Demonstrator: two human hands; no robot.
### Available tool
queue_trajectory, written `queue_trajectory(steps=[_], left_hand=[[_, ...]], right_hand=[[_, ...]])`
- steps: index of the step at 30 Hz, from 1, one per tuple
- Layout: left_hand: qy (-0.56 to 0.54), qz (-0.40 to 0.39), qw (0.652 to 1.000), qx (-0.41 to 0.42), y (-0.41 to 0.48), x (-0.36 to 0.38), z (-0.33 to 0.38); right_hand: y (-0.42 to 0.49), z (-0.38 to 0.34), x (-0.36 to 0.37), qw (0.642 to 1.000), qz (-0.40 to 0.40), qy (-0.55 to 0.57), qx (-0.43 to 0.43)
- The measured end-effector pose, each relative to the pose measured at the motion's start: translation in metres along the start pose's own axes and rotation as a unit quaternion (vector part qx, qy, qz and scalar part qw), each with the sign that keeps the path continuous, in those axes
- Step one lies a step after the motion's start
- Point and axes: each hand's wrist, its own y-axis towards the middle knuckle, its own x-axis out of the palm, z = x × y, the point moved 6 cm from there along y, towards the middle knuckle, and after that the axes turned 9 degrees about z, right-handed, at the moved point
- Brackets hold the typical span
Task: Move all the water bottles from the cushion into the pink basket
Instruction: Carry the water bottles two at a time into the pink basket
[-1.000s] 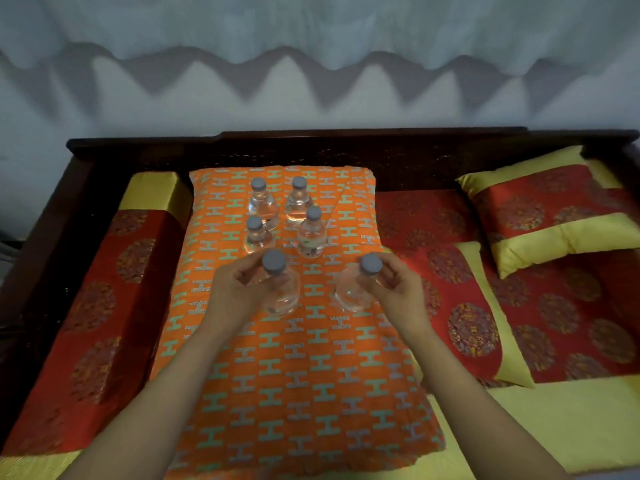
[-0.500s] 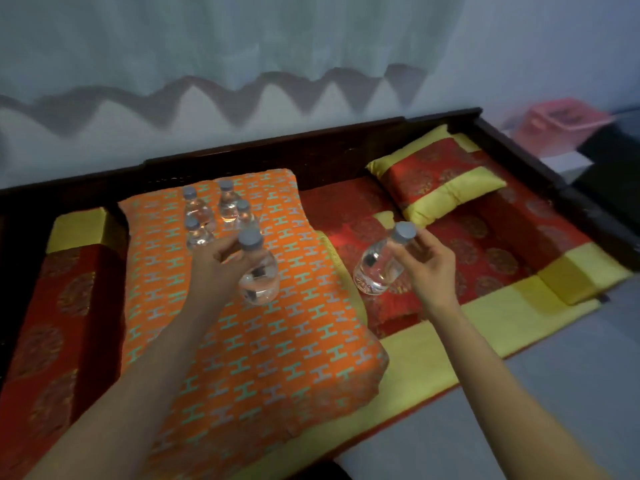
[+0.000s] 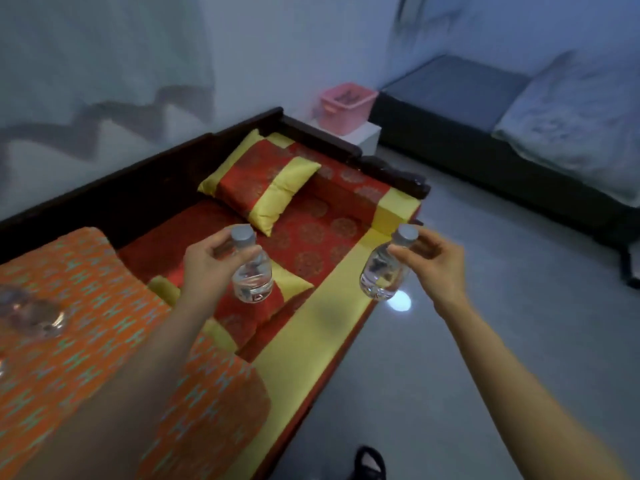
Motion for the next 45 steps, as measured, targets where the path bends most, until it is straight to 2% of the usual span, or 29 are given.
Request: queue_trajectory(steps=[4,12,16,19,26,39,45], left_hand=[[0.012,-0.054,0.998,0.015,0.010,0.113,0.018],[-0.023,-0.107,0.994,-0.004,0.028,0.328,0.049],[-0.068,-0.128,0.988,-0.054,0.032,0.397,0.050],[-0.088,-0.134,0.982,-0.099,0.037,0.443,0.045],[-0.080,-0.173,0.975,-0.116,0.083,0.560,0.031],[-0.092,-0.203,0.966,-0.130,0.249,0.802,0.054],[-0.080,-0.170,0.976,-0.109,0.324,0.891,0.046]], right_hand=[[0.043,0.019,-0.094,0.998,0.055,-0.018,0.014],[0.147,0.063,-0.250,0.990,0.130,-0.031,0.041],[0.183,0.085,-0.295,0.985,0.161,-0.003,0.066],[0.210,0.106,-0.319,0.978,0.185,0.031,0.090],[0.300,0.164,-0.357,0.968,0.208,0.054,0.133],[0.564,0.203,-0.413,0.971,0.205,0.030,0.121],[0.690,0.238,-0.422,0.977,0.180,0.036,0.112]])
